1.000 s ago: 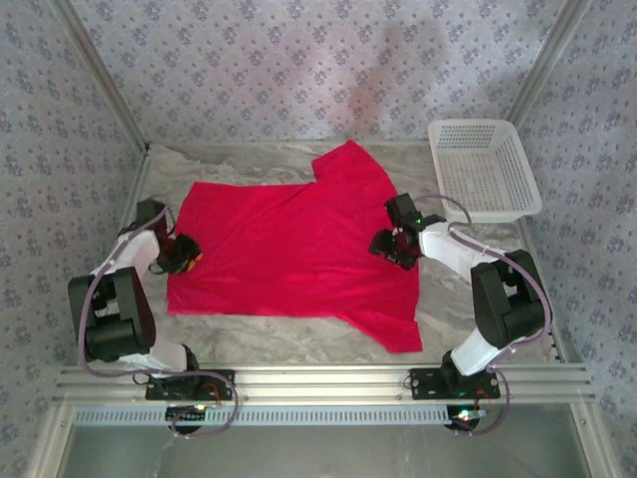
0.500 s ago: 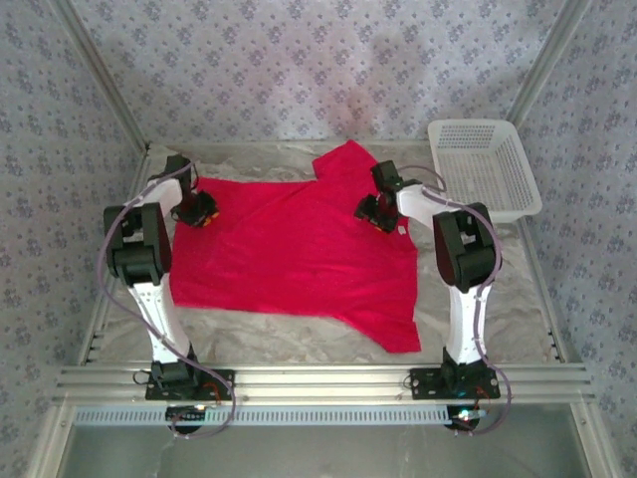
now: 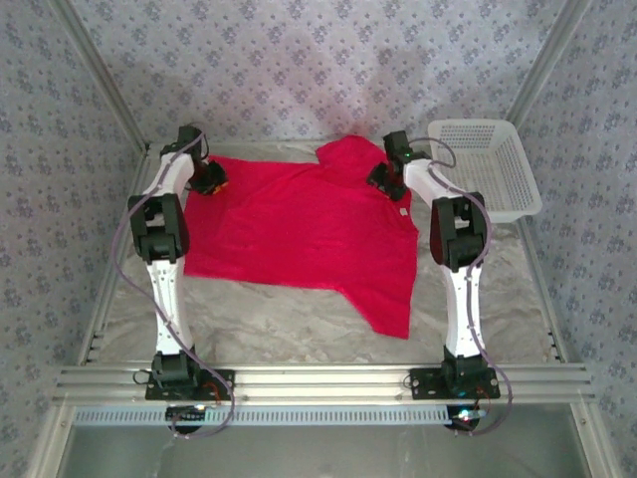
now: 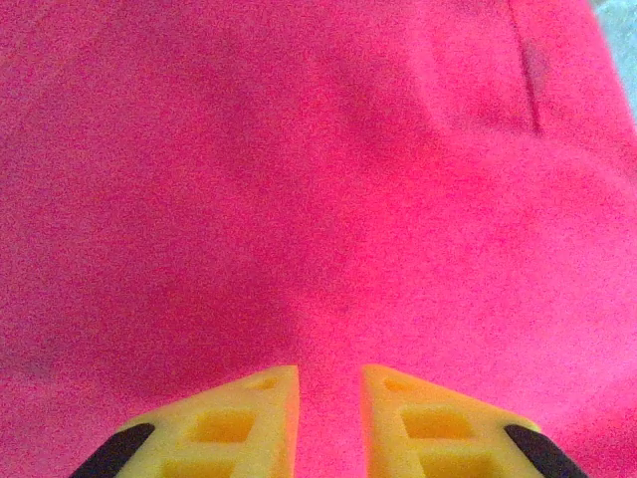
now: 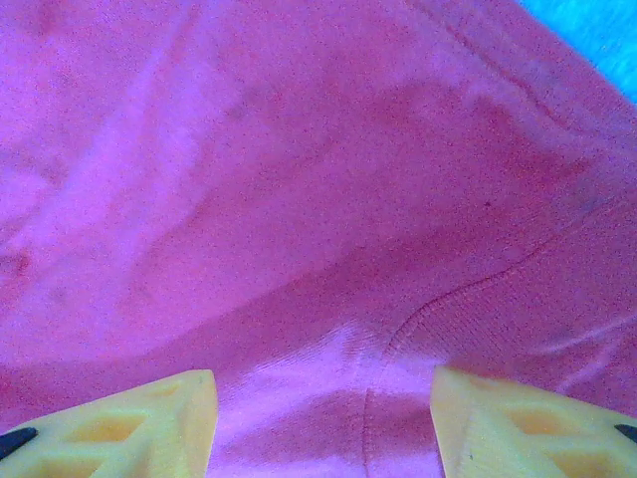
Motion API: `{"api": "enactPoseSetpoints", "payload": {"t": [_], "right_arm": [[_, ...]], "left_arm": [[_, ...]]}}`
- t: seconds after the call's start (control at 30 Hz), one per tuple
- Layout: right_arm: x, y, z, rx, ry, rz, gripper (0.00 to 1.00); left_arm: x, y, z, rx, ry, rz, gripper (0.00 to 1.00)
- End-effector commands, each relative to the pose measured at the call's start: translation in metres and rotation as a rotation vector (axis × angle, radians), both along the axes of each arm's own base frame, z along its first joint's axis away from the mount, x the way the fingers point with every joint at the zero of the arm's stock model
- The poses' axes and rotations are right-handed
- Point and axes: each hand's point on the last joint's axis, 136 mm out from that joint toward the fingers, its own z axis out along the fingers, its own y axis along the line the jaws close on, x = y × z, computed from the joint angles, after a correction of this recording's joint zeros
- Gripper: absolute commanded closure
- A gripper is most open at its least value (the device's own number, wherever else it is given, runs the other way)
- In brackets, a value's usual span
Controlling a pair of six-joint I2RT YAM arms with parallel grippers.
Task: Fold the inside-out t-shirt
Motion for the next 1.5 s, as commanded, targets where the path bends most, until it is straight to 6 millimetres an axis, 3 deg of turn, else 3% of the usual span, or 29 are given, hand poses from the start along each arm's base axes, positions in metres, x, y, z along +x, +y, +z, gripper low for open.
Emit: {"api": "enactPoseSetpoints", "payload": {"t": [0.0, 0.1, 0.17, 0.33, 0.43, 0.73, 0.87, 1.0, 1.1, 1.23, 1.33, 1.47], "right_arm": [[-0.016, 0.017, 0.055, 0.010, -0.045, 0.071, 0.39], [-0.041, 0.028, 0.081, 0.016, -0.074, 0.137, 0.39], [-0.063, 0.032, 0.089, 0.007, -0.076, 0.175, 0.39], [-0.125, 0.032, 0.083, -0.020, -0.051, 0.219, 0.39], [-0.148, 0.031, 0.075, 0.006, -0.046, 0.220, 0.39], [-0.192, 0.024, 0.061, -0.008, 0.025, 0.260, 0.38], [-0.233, 0.018, 0.041, -0.016, 0.121, 0.284, 0.38], [-0.279, 0.026, 0.026, -0.029, 0.210, 0.357, 0.40], [-0.312, 0.039, 0.019, -0.066, 0.253, 0.445, 0.47], [-0.345, 0.052, 0.015, -0.183, 0.238, 0.569, 0.52], [-0.358, 0.055, 0.011, -0.282, 0.220, 0.634, 0.49], [-0.365, 0.055, -0.002, -0.365, 0.221, 0.673, 0.47]], "left_arm": [[-0.052, 0.016, 0.061, 0.115, 0.034, -0.022, 0.78], [-0.108, 0.037, 0.069, 0.187, 0.071, 0.036, 0.79], [-0.146, 0.054, 0.061, 0.169, 0.104, 0.110, 0.79], [-0.231, 0.089, 0.025, 0.022, 0.176, 0.322, 0.85], [-0.254, 0.100, 0.013, -0.017, 0.172, 0.389, 0.86], [-0.238, 0.093, -0.007, -0.109, 0.152, 0.402, 0.82], [-0.235, 0.091, -0.018, -0.120, 0.160, 0.406, 0.83], [-0.232, 0.089, -0.023, -0.129, 0.169, 0.397, 0.99], [-0.235, 0.090, -0.012, -0.106, 0.154, 0.399, 1.00], [-0.245, 0.091, 0.018, -0.005, 0.100, 0.396, 1.00], [-0.255, 0.083, 0.033, 0.028, 0.064, 0.385, 1.00], [-0.271, 0.075, 0.029, 0.024, 0.060, 0.379, 1.00]]}}
